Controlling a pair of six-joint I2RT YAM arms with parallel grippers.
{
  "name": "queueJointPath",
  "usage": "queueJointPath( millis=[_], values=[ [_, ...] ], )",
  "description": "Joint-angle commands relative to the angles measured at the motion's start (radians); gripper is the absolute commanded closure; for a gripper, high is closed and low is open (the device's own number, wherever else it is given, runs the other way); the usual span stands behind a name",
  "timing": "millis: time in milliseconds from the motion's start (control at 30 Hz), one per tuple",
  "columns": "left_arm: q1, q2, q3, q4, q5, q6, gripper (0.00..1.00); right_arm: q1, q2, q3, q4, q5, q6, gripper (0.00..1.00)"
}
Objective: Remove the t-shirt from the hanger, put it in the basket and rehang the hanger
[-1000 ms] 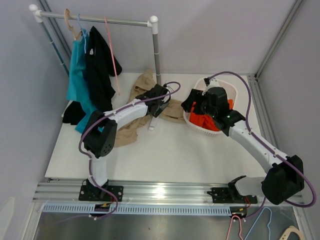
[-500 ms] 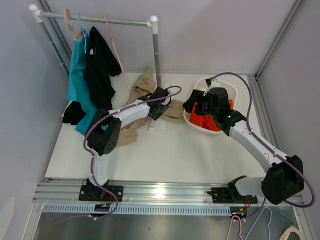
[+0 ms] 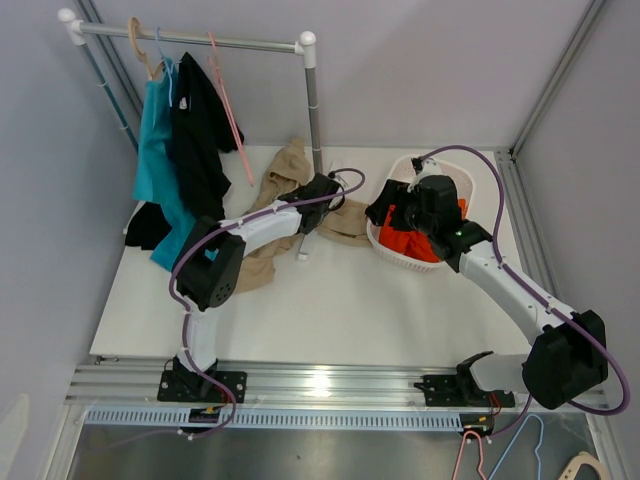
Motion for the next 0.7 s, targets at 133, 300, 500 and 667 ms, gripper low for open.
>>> queueJointPath(
  millis=[133, 300, 500, 667],
  values=[
    [-0.027, 0.015, 0.007, 0.110, -0.119, 0.062, 0.51, -0.007, -0.026, -0.007, 0.043, -0.016, 0.013, 0.24],
    [-0.039, 0.008, -0.015, 0.203, -0.197, 0.102, 0.52, -0.007, -0.028, -0.010, 0.048, -0.024, 0.013, 0.24],
    [-0.039, 0.045, 0.016, 0.251, -0.254, 0.131, 0.54, -0.009, -0.031, -0.014, 0.056, -0.032, 0.018, 0.24],
    [-0.039, 0.057, 0.029, 0.332, -0.241, 0.178, 0.60, -0.009, -0.034, -0.017, 0.057, -0.035, 0.018, 0.24]
  ],
)
